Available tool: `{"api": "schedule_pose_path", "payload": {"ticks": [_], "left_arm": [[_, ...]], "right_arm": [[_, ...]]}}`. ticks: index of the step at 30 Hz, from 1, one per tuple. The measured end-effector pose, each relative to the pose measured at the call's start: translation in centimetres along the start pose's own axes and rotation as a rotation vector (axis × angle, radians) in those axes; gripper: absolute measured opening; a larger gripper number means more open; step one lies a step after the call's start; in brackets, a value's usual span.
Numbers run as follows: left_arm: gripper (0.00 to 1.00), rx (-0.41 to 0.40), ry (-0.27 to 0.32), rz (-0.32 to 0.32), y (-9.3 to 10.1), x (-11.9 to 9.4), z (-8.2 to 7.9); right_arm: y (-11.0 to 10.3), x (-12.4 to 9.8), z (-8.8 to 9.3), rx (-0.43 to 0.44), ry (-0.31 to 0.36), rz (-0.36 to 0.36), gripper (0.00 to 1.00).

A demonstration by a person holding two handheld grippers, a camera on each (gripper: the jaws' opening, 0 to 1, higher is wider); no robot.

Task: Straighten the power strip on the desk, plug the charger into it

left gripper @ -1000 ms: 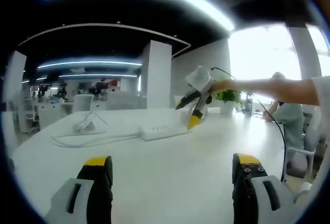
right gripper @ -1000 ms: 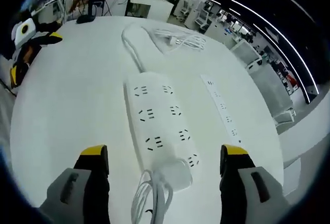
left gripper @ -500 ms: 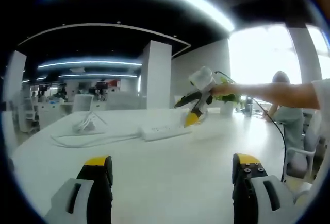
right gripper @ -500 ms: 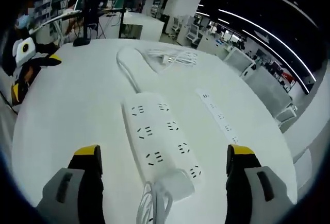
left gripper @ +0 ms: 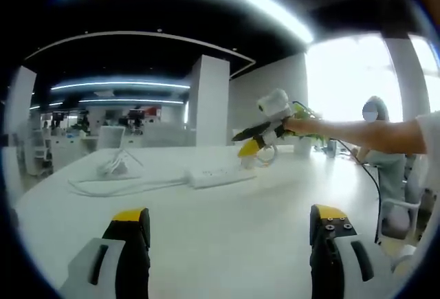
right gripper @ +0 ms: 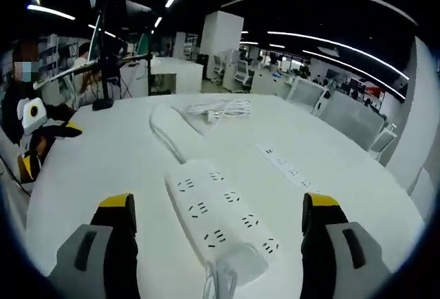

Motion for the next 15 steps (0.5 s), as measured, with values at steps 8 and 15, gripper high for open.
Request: {"api": "schedule_pose_path", "payload": {"ticks": [8, 15], "left_arm": [[0.99, -0.002, 0.003, 0.003, 0.1, 0.0, 0.0], [0.99, -0.003, 0.003, 0.004, 0.0, 0.0, 0.0]], "right_arm": [[-0.6, -0.8, -1.0, 0.093, 0.083, -0.001, 1.00], [-1.0, -1.7, -1.5, 0.133, 0.144, 0.017, 1.00]]}}
Point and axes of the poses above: the point that each gripper's makers call its tool centre point, and the gripper's own axes: x roughly forward along the fingers, y roughly to its right, z roughly out of its underside, the point moved 7 cm from there along -x, roughly backward along the fingers, and after that the axes turned 13 degrees about z, right-handed, at the moved point
